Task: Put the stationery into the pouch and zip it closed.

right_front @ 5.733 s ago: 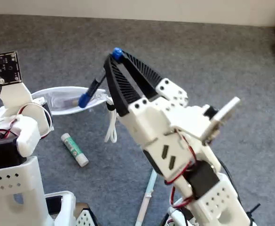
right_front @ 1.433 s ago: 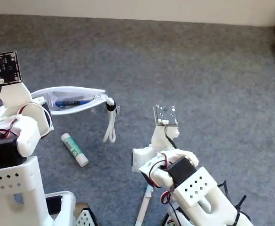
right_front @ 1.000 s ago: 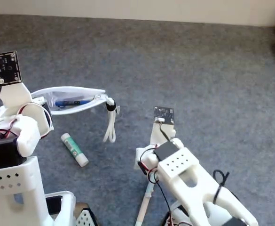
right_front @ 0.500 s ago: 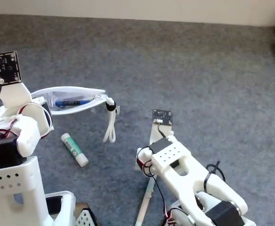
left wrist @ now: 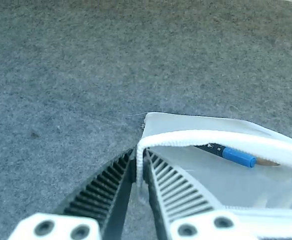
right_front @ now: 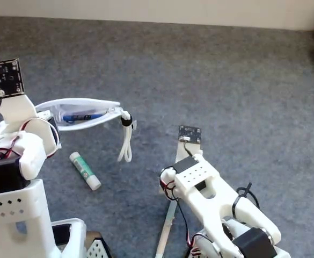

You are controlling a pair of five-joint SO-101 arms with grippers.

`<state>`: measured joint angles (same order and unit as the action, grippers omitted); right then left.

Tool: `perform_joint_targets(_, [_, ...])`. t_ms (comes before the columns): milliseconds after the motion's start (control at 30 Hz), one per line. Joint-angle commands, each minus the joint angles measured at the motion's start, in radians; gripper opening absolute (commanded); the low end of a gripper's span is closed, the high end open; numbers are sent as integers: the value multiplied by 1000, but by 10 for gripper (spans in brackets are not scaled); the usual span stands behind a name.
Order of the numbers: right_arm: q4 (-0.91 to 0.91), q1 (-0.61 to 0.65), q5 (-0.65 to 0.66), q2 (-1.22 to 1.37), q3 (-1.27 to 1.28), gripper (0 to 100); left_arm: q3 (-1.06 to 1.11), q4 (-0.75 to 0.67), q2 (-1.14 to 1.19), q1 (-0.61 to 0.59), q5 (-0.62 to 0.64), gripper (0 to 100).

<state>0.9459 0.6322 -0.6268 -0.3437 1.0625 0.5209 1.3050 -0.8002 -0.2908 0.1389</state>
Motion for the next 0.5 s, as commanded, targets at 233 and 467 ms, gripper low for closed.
perform_joint_targets(233, [-7, 7, -11, 19, -105, 5, 38, -5, 36, -8, 11, 11])
perform_joint_targets(467, [-7, -18, -11, 19, -162, 4, 38, -3, 36, -8, 11, 11])
